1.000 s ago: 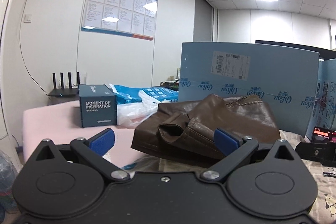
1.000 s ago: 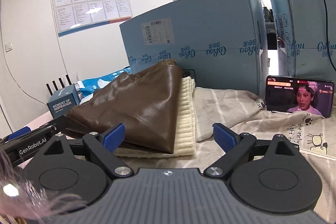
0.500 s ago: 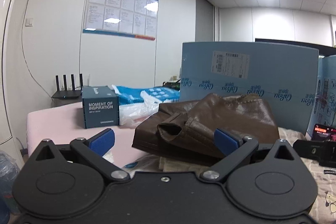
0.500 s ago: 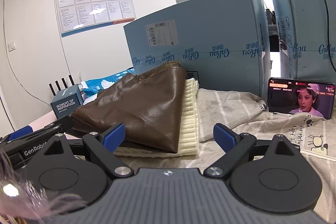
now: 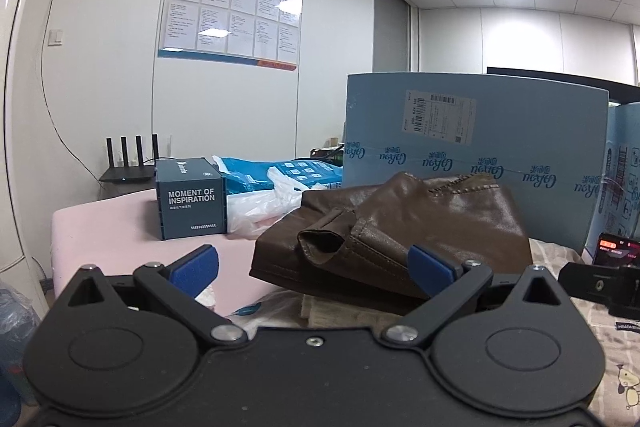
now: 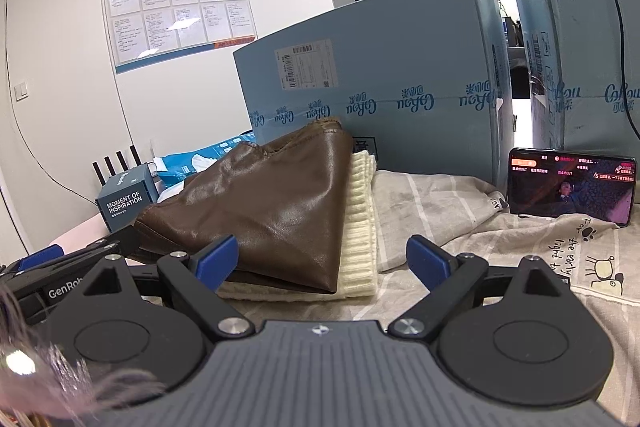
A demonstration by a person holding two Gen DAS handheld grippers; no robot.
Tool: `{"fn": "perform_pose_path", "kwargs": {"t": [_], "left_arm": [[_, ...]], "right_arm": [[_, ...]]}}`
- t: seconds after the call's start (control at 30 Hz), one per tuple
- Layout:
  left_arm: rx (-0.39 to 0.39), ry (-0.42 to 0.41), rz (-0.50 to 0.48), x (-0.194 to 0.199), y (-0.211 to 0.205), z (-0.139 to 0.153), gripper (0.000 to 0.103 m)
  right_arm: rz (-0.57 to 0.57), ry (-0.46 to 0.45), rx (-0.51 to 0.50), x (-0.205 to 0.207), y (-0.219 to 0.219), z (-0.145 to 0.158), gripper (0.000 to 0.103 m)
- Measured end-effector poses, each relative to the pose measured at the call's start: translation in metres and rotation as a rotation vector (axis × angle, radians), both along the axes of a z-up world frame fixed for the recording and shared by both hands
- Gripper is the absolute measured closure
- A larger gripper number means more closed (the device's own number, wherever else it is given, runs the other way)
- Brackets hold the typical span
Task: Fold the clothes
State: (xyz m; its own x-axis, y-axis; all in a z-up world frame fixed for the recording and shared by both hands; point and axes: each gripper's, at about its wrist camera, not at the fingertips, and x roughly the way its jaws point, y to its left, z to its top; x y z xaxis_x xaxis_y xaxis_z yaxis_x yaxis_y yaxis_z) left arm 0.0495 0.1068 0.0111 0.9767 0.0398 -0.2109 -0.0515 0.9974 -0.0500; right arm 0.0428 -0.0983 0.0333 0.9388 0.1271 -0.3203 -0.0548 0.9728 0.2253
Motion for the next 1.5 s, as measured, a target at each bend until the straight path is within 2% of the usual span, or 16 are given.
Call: {"fn": "perform_pose_path", "kwargs": {"t": [1.5], "left_arm": [[-0.001,0.013,-0.026,0.0009,-0.0020,-0.0012,0.000]], "right_arm": [[0.006,0.009,-0.006,0.0012,0.0028,-0.0019,0.012]]}}
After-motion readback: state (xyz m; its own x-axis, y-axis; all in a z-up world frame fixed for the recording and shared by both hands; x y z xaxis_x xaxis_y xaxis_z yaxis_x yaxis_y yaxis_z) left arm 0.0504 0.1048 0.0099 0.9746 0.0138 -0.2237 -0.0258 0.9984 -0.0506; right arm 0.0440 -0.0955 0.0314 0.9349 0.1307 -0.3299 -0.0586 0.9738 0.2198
